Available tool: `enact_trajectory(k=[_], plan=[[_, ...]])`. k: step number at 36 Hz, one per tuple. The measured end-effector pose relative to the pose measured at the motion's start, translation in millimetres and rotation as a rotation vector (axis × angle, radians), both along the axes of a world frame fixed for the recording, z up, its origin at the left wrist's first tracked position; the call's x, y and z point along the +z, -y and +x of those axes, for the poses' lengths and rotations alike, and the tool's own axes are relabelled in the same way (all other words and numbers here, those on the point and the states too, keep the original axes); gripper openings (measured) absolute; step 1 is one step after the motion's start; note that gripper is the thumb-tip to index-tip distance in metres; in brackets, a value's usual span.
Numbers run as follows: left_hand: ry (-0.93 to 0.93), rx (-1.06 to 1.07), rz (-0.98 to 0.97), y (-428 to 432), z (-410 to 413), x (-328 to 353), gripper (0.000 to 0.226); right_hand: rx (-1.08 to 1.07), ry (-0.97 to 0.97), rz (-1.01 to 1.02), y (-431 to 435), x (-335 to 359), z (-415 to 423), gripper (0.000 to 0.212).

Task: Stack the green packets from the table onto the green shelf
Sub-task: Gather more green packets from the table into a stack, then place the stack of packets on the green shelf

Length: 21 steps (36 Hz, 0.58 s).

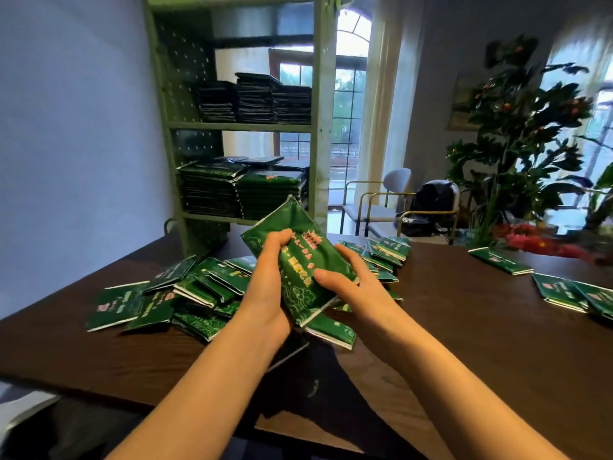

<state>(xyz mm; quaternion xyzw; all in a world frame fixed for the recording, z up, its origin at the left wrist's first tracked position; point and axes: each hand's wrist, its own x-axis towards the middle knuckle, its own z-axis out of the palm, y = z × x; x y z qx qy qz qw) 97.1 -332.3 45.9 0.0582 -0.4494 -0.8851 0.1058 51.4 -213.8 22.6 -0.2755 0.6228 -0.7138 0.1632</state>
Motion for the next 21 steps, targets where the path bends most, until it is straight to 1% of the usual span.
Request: enact_trajectory(k=[2,6,10,11,14,17,21], plan=[[-0.022,0.039,0.013,9.4,0.9,6.1,0.032,0.023,0.042,-0.035,14.2,4.8,-0.5,0.103],[-0.051,0.136,0.035,27.7,2.7,17.6,0.031,0.032,0.066,-0.094,44.2,16.4,-0.3,0.102],[-0.105,0.133,0.081,45.3,2.9,33.0,0.044,-0.069,0.038,-0.16,75.0,31.0,2.2,0.087],[-0.11,0.141,0.086,49.4,2.9,38.7,0.045,-0.083,0.035,-0.179,82.6,35.6,2.4,0.082],[-0.128,0.179,0.098,60.5,1.6,57.1,0.034,-0.094,0.067,-0.27,101.5,50.7,3.2,0.065],[-0.158,0.232,0.096,70.6,-1.5,75.8,0.03,-0.073,0.123,-0.359,118.9,66.0,0.8,0.058],[-0.16,0.25,0.094,87.3,-10.2,100.1,0.031,-0.063,0.086,-0.324,137.7,90.9,-5.5,0.048]])
